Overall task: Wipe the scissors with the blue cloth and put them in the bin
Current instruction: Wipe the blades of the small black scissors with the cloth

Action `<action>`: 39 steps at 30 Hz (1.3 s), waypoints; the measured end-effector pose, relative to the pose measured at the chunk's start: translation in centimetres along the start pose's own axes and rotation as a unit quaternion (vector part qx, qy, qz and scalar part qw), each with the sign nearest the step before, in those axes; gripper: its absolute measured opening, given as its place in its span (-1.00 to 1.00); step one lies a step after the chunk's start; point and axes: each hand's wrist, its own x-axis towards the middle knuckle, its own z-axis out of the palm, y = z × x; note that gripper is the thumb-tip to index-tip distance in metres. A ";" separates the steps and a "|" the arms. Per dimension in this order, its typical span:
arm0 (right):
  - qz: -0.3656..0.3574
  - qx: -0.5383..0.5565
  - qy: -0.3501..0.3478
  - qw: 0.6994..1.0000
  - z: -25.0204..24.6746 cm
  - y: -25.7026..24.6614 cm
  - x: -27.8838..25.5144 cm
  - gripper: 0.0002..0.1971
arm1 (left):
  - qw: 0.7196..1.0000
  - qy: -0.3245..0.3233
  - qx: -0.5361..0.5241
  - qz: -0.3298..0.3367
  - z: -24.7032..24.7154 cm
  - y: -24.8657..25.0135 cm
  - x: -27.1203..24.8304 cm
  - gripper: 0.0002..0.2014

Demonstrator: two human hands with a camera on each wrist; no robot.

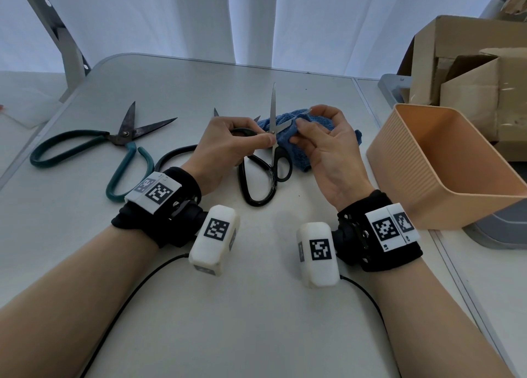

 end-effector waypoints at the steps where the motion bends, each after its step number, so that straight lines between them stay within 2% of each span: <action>1: 0.001 0.000 -0.001 1.000 0.0 0.0 0.0 -0.72 | 1.000 -0.002 0.003 0.000 0.0 0.0 0.0 -0.83; 18: -0.001 0.026 -0.008 1.000 0.3 0.0 -0.3 -0.74 | 1.000 -0.004 -0.015 0.002 -0.1 0.1 0.0 -0.85; 23: -0.003 0.038 0.013 0.999 0.2 0.0 0.0 -0.73 | 1.000 0.008 -0.023 -0.002 -0.2 -0.1 0.1 -0.74; 26: 0.004 0.051 0.019 0.998 0.2 -0.2 0.0 -0.75 | 1.000 0.002 -0.023 -0.001 -0.1 0.0 0.0 -0.84; 29: 0.010 0.060 -0.014 0.998 0.2 -0.3 -0.3 -0.78 | 1.000 0.005 -0.024 -0.001 -0.1 0.0 0.0 -0.86; 32: 0.006 0.034 -0.043 0.998 0.4 -0.3 -0.6 -0.73 | 1.000 0.006 -0.020 0.001 -0.1 0.0 0.0 -0.83; 36: -0.004 -0.030 -0.019 0.999 0.6 0.2 -0.4 -0.75 | 1.000 -0.011 0.002 0.012 0.2 0.3 -0.3 -0.80; 39: 0.005 -0.038 -0.016 0.999 0.5 0.2 -0.3 -0.77 | 1.000 -0.013 0.008 0.013 0.2 0.3 -0.3 -0.80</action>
